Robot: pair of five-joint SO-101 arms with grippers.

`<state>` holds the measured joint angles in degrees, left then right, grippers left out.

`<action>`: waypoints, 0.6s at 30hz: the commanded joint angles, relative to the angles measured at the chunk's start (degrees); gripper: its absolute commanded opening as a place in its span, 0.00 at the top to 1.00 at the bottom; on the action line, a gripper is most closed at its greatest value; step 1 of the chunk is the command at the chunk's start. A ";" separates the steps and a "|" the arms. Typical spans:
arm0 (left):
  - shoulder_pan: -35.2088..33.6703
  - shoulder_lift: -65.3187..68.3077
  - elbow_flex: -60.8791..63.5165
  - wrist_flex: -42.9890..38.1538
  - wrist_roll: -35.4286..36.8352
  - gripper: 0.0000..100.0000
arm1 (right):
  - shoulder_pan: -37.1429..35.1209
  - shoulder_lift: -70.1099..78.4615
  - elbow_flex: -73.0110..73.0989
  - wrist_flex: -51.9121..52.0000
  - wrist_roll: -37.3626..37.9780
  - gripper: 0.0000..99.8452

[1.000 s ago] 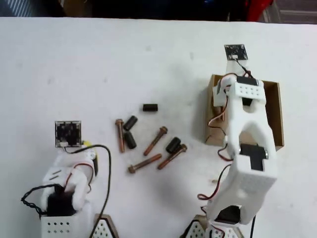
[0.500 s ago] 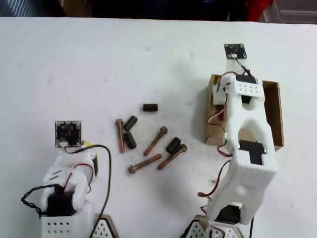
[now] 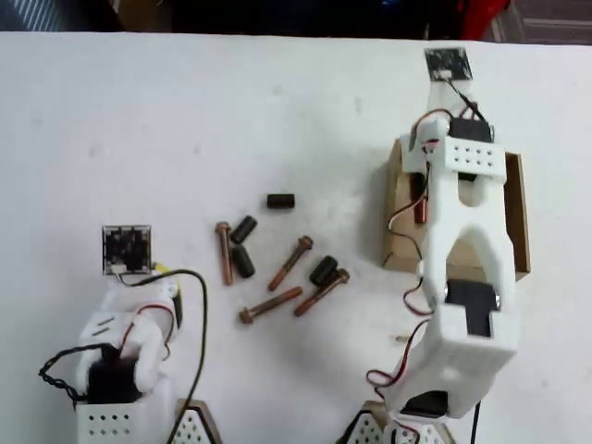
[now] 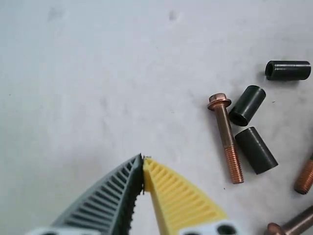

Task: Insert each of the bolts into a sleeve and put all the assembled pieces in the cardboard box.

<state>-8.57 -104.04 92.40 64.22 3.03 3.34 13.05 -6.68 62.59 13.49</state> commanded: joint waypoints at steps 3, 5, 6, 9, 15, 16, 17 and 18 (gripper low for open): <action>-0.40 -0.57 -0.35 -1.76 -0.79 0.98 | -7.43 -10.33 -2.46 3.30 0.70 0.89; -0.48 -0.57 -0.35 -1.58 -0.79 0.98 | -11.03 -12.35 -2.46 4.62 0.70 0.89; -0.48 -0.57 -0.35 -1.41 -0.79 0.98 | -12.97 -13.23 -2.46 5.41 0.70 0.89; -0.57 -0.57 -0.35 -1.41 -0.79 0.98 | -18.68 -14.73 -2.37 7.96 0.70 0.89; -7.25 -0.57 -0.70 -1.76 -0.79 0.98 | -26.07 -11.91 -2.29 9.27 1.23 0.89; -8.04 -0.57 -0.70 -1.76 -0.79 0.98 | -26.86 -10.77 -2.37 9.27 3.16 0.89; -8.66 -0.57 -0.70 -1.76 -0.79 0.98 | -27.74 -9.54 -2.37 9.27 6.51 0.89; -9.19 -0.57 -0.70 -1.67 -0.79 0.98 | -28.62 -8.13 -2.37 9.27 10.55 0.89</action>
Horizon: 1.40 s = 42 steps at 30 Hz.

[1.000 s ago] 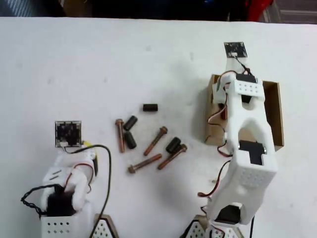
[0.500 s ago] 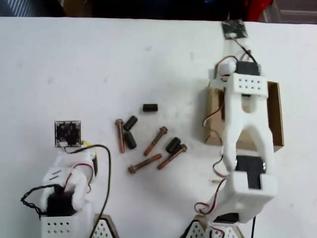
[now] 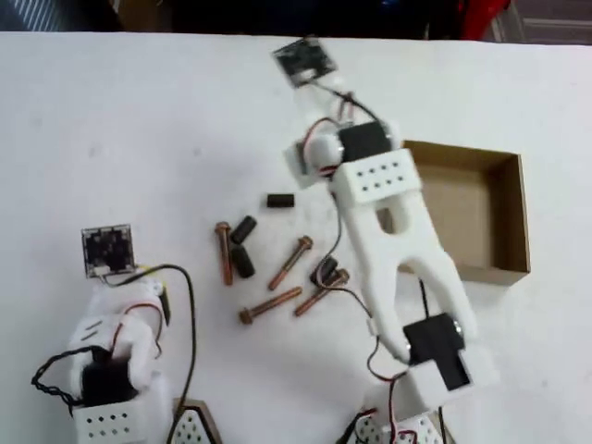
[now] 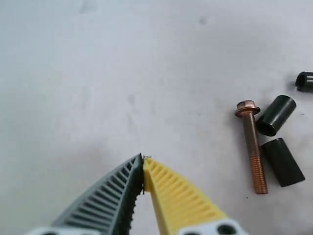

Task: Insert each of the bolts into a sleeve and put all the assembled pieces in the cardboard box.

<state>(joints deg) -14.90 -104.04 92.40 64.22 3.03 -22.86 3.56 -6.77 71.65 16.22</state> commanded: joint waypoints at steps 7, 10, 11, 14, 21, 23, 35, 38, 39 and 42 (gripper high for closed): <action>-5.67 -0.57 -0.79 -1.67 -0.79 0.98 | -4.70 10.15 -2.64 -2.33 22.86 0.89; -6.81 -0.57 -0.70 -1.67 -0.79 0.98 | -4.79 12.35 -2.64 -5.49 28.92 0.89; -7.16 -0.57 -0.62 -1.67 -0.79 0.98 | -4.88 12.70 -2.64 -6.46 30.68 0.89; -7.34 -0.57 -0.53 -1.67 -0.79 0.98 | -5.41 13.58 -2.55 -8.31 34.81 0.89; -7.25 -0.57 -0.44 -1.67 -0.79 0.98 | -8.13 13.85 -2.20 -9.27 45.80 0.89; -7.25 -0.57 -0.44 -1.67 -0.79 0.98 | -8.22 15.08 -2.29 -9.45 47.47 0.89; -7.25 -0.57 -0.35 -1.67 -0.79 0.98 | -7.96 24.57 -2.64 -17.45 49.32 0.89; -7.25 -0.57 -0.35 -1.67 -0.79 0.98 | -7.25 25.19 -2.73 -17.54 49.41 0.89; -7.25 -0.57 -0.35 -1.67 -0.79 0.98 | -6.64 25.36 -2.73 -17.54 49.41 0.89; -7.16 -0.57 -0.35 -1.67 -0.79 0.98 | -5.05 25.36 -2.73 -17.54 49.41 0.89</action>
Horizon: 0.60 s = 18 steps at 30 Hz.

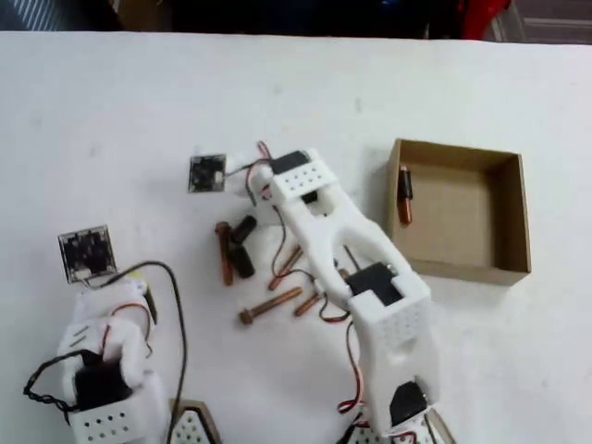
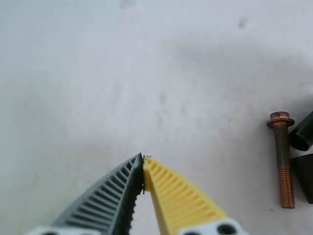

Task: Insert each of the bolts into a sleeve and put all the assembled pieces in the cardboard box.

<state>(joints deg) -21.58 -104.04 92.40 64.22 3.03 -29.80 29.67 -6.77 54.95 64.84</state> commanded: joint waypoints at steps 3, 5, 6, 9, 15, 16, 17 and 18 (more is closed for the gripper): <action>-0.48 -0.57 -0.35 -1.67 -0.79 0.98 | 2.86 -0.57 -2.64 -0.84 0.79 0.89; -0.48 -0.57 -0.35 -1.67 -0.79 0.98 | 3.03 -0.57 -2.55 -0.84 0.79 0.89; -0.48 -0.57 -0.35 -1.67 -0.79 0.98 | 3.03 -0.57 -2.55 -0.84 0.62 0.89; -0.48 -0.57 -0.35 -1.67 -0.79 0.98 | 2.77 -0.57 -2.37 -0.84 0.53 0.89; -0.48 -0.57 -0.35 -1.58 -0.79 0.98 | 2.15 1.54 -2.64 -0.84 0.53 0.96; -0.48 -0.57 -0.35 -1.58 -0.79 0.98 | 1.98 2.42 -2.73 -0.92 0.62 0.96; -0.48 -0.57 -0.26 -1.58 -0.79 0.98 | 1.63 3.03 -2.73 -1.10 0.70 0.96; -0.48 -0.57 -0.26 -1.58 -0.79 0.98 | 1.54 3.38 -2.73 -1.36 0.53 0.96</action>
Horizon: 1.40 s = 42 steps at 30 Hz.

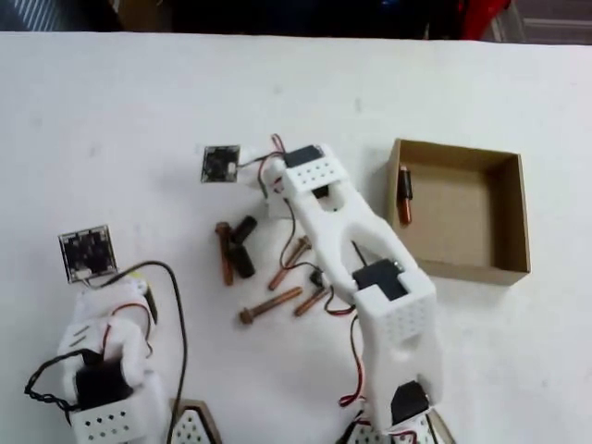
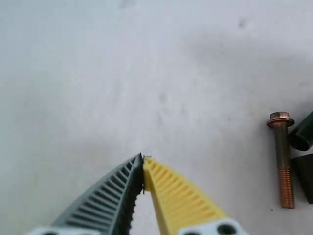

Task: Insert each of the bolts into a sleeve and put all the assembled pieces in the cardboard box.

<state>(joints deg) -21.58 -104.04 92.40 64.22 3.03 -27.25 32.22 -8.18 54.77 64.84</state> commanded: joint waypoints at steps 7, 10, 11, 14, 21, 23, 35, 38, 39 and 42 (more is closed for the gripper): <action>-0.31 -0.57 1.85 -4.57 -0.79 0.98 | -1.27 -2.77 -1.23 1.27 0.09 0.98; -0.31 -0.57 1.85 -4.57 -0.79 0.98 | -1.27 -6.11 -1.23 4.88 -5.71 0.98; -0.31 -0.57 1.85 -4.57 -0.79 0.98 | -1.27 -7.16 -1.23 6.02 -8.26 0.98; -0.31 -0.57 1.85 -4.48 -0.79 0.98 | -1.27 -9.45 -1.23 8.92 -15.82 0.98; -0.31 -0.57 1.85 -4.31 -0.79 0.98 | -1.27 -8.04 -0.88 9.54 -32.09 0.98; -0.31 -0.57 1.85 -4.31 -0.79 0.98 | -1.27 -6.29 -1.14 9.63 -36.31 0.98; -0.31 -0.57 2.02 -4.40 -0.79 0.98 | -1.27 -1.36 -1.32 9.63 -37.19 0.93; -0.31 -0.57 2.11 -4.40 -0.79 0.98 | -1.36 -1.54 -1.32 9.63 -37.19 0.88; -0.31 -0.57 2.11 -4.40 -0.79 0.98 | -1.36 -1.54 -1.32 9.54 -37.19 0.89; -0.31 -0.57 2.11 -4.40 -0.79 0.98 | -1.36 -1.45 -1.32 9.45 -37.19 0.92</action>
<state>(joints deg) -21.67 -104.04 94.77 61.14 2.95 -28.40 31.25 -8.26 63.74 27.91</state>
